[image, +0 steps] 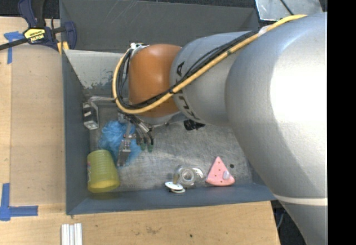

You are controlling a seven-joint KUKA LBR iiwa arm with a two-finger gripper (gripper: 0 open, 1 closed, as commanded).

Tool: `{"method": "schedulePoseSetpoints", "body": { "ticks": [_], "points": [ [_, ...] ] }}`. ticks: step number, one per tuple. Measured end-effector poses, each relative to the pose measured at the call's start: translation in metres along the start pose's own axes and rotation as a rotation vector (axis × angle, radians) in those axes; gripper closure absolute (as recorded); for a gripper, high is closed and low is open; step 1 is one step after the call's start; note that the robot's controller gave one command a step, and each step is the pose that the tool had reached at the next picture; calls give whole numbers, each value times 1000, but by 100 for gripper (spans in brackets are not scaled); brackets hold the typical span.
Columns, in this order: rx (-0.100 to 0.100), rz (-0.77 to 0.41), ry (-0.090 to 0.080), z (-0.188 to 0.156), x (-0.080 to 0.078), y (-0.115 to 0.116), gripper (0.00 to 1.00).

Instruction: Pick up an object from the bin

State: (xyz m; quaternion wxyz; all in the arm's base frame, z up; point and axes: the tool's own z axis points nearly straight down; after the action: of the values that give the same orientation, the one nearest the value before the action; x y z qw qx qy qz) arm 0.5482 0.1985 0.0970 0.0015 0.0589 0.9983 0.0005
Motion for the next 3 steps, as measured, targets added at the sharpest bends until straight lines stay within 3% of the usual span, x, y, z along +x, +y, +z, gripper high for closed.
{"method": "schedulePoseSetpoints", "body": {
  "ticks": [1, 2, 3],
  "points": [
    [2, -140, 1, 11, 2, 9, 0],
    [-9, 137, 1, 21, -10, -2, 100],
    [-9, 137, 1, 21, -10, -2, 100]
  ]
}}
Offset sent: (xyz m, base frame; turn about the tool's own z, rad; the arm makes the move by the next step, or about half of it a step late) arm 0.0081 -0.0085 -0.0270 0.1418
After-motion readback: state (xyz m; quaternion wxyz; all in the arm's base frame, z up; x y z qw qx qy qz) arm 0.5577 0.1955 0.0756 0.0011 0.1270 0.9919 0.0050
